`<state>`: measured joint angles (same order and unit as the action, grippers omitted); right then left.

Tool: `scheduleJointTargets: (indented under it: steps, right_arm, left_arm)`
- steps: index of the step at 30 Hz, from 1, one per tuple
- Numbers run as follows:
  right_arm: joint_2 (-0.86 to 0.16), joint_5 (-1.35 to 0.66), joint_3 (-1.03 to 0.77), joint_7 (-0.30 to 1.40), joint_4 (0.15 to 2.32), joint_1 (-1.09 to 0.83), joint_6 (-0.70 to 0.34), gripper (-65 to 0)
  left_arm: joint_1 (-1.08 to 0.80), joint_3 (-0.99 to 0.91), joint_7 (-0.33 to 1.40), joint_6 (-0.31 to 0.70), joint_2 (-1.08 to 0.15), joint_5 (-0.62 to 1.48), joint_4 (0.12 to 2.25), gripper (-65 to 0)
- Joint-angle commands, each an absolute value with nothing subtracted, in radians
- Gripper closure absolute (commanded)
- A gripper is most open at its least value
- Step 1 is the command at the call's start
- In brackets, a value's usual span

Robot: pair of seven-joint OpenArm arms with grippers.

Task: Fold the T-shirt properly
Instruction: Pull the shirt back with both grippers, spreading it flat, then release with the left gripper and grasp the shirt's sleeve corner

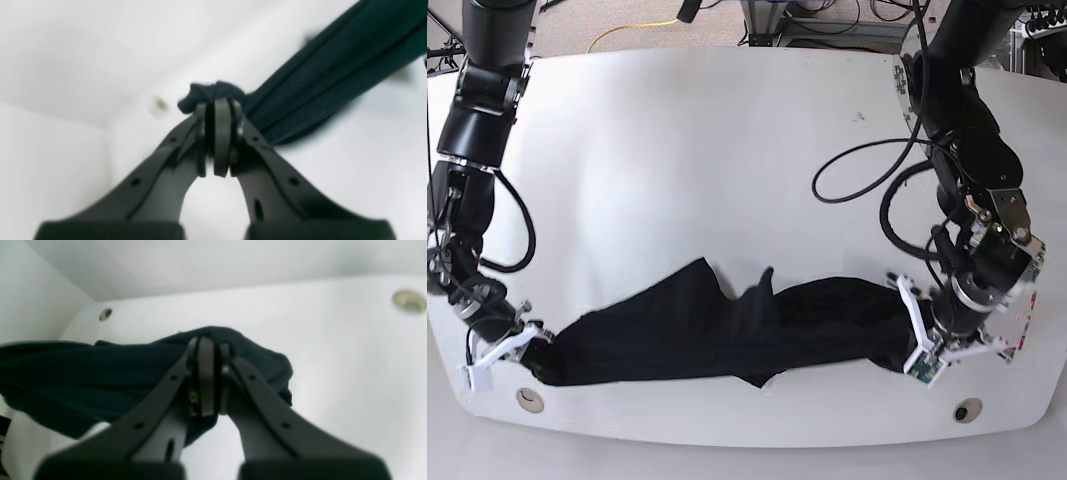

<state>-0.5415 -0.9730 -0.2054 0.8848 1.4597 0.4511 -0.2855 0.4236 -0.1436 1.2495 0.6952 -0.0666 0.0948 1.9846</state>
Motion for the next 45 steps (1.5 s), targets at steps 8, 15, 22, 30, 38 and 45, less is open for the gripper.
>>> scheduleJointTargets:
  steps: [8, 15, 22, 30, 38, 45]
  right_arm:
    - [-0.469, -0.960, -0.326, 0.843, 1.596, 0.131, -0.269, 0.0]
    - [-0.403, -0.955, -0.381, 0.843, 1.643, -0.074, -0.269, 0.0]
    - [-0.352, -0.955, -0.450, 0.843, 1.681, -0.245, -0.269, 0.0]
    - [-0.295, -0.960, -0.515, 0.843, 1.681, -0.363, -0.272, 0.0]
    - [-0.275, -0.955, -0.518, 0.842, 1.681, -0.378, -0.274, 0.0]
    - [-0.275, -0.957, -0.513, 0.842, 1.681, -0.374, -0.274, 0.0]
  left_arm:
    - [0.073, -0.156, 1.268, 0.690, -0.071, 0.054, 2.012, 0.0]
    - [-0.113, -0.157, 1.268, 0.690, -0.071, 0.053, 2.012, 0.0]
    - [-0.260, -0.209, 1.267, 0.685, -0.071, 0.053, 2.012, 0.0]
    - [-0.328, -0.407, 1.264, 0.690, 0.004, 0.053, 2.011, 0.0]
    - [-0.337, -0.438, 1.265, 0.698, 0.027, 0.053, 2.009, -1.5]
    - [-0.351, -0.443, 1.267, 0.698, 0.024, 0.053, 2.009, -28.2]
